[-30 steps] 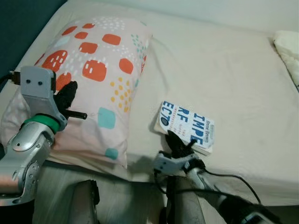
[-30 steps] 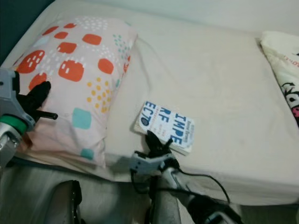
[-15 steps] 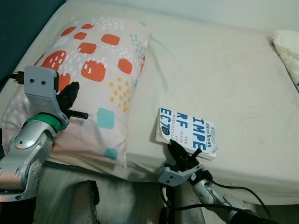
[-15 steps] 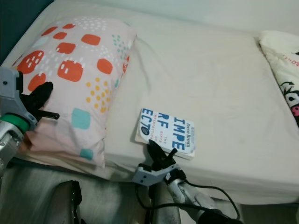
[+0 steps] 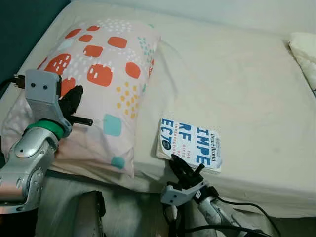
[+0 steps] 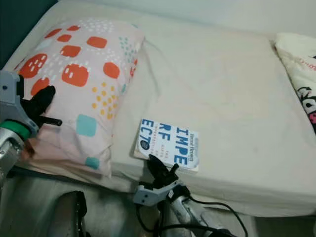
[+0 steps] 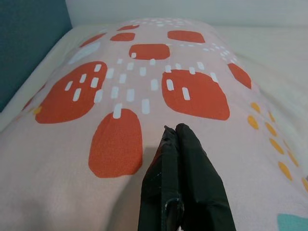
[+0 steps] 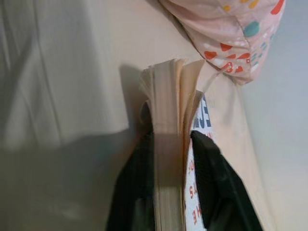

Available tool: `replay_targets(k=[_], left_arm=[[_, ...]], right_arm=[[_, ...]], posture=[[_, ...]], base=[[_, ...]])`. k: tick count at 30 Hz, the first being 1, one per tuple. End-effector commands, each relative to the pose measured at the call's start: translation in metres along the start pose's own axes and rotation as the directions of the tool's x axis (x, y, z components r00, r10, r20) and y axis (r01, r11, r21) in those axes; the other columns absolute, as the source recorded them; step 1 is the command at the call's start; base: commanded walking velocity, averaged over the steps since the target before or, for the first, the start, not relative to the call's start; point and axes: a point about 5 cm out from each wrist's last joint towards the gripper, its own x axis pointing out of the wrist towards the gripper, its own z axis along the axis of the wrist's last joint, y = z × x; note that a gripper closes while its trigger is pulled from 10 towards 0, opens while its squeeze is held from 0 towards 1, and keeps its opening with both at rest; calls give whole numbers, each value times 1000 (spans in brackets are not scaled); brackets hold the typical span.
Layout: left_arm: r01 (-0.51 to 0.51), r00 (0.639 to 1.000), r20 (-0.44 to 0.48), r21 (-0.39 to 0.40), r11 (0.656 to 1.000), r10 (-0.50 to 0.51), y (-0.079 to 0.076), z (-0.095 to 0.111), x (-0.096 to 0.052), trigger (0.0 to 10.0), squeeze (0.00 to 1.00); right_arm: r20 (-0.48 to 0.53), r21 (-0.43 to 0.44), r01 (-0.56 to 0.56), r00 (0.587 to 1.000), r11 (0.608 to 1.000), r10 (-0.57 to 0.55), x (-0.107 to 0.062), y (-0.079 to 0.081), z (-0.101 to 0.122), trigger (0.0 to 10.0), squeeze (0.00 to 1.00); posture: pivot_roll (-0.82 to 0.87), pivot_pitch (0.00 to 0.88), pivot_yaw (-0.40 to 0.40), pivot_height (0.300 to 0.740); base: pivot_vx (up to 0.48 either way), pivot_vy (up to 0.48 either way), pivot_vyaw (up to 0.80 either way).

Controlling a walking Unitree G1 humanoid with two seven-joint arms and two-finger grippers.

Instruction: Clean up the room

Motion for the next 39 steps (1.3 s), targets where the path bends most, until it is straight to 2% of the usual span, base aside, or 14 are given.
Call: replay_targets(k=[1,5,6,15,21,22,23,25,26,28,29,30,32,39], left_arm=[[1,1000,-16,-10,1000,-1,-1,-7,-2,10000,0],[4,1000,-16,-11,1000,-4,-2,-7,-1,10000,0],[6,1000,-16,-14,1000,-6,-3,-7,-1,10000,0],[9,1000,-19,-18,1000,-10,-5,-10,-3,10000,0],[13,1000,-18,-20,1000,-13,-5,-9,-7,10000,0],[28,1000,-11,-20,999,-28,-5,-6,-9,10000,0],[28,1000,-11,-20,999,-28,-5,-6,-9,10000,0],[96,995,29,16,995,-96,-11,8,-14,10000,0],[96,995,29,16,995,-96,-11,8,-14,10000,0],[185,971,116,198,963,-211,-29,31,-17,10000,0],[185,971,116,198,963,-211,-29,31,-17,10000,0],[208,957,144,257,944,-251,-36,39,-18,10000,0],[208,938,219,268,941,-270,-53,51,-14,10000,0],[157,971,172,67,985,-167,-62,30,-9,10000,0]], right_arm=[[-2,54,-28,1000,998,28,-5,6,2,10000,1000],[34,131,-56,998,990,52,-5,6,6,10000,1000],[45,175,-79,996,981,72,-7,2,5,10000,0],[3,204,-57,998,977,58,-39,-21,-11,10000,0],[-98,364,114,992,924,-83,-61,-43,-13,10000,0],[-157,493,210,976,844,-151,-62,-54,-9,10000,0],[-157,493,210,976,844,-151,-62,-54,-9,10000,0],[-264,755,359,932,549,-247,-46,-77,3,10000,0],[-264,755,359,932,549,-247,-46,-77,3,10000,0],[-335,861,428,884,274,-327,-13,-95,11,10000,0],[-335,861,428,884,274,-327,-13,-95,11,10000,0],[-355,876,438,869,201,-343,-2,-99,13,10000,0],[-404,865,486,824,128,-397,23,-112,11,10000,0],[-351,891,434,845,135,-403,39,-127,20,10000,0]], posture=[[137,203,-8,546],[137,203,-8,546],[126,200,-7,546],[110,199,-26,546],[105,191,-27,546],[96,182,-21,546],[96,182,-21,546],[85,168,-11,546],[85,168,-11,546],[91,132,-5,546],[91,132,-5,546],[91,132,-5,546],[108,91,-18,556],[108,72,-30,586]], base=[[0,0,0],[0,0,0],[0,0,0],[0,0,0],[0,0,0],[0,0,0],[0,0,0],[0,0,0],[0,0,0],[0,0,0],[0,0,0],[0,0,0],[0,0,0],[0,0,0]])
